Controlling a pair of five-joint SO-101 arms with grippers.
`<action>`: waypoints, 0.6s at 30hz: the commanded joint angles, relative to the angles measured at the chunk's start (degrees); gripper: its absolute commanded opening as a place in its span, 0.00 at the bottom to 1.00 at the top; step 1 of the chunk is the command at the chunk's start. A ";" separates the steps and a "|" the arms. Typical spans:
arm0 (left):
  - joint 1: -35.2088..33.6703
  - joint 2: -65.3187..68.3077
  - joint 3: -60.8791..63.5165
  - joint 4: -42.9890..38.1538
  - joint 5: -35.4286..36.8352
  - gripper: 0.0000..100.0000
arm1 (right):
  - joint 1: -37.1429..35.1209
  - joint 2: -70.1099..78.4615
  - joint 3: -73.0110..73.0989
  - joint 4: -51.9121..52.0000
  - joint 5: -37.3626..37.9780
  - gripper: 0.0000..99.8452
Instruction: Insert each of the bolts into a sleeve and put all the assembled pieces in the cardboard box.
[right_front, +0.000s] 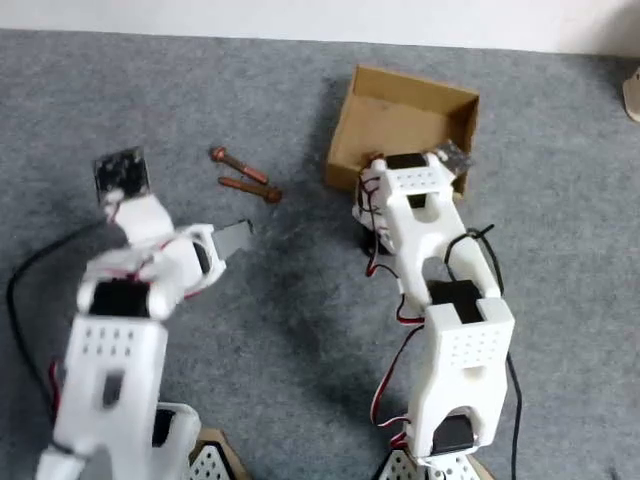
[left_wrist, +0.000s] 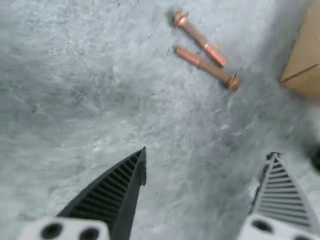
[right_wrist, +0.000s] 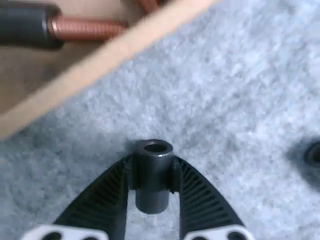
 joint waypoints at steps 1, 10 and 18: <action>-1.10 14.55 -13.32 6.59 -7.82 0.35 | -0.92 -3.21 -0.92 0.92 1.05 0.00; -3.74 25.01 -24.48 2.90 -12.22 0.35 | -1.01 -3.21 -0.92 0.84 1.05 0.00; -4.18 28.26 -26.68 -5.98 2.99 0.34 | -1.01 -3.03 -0.92 0.84 1.05 0.00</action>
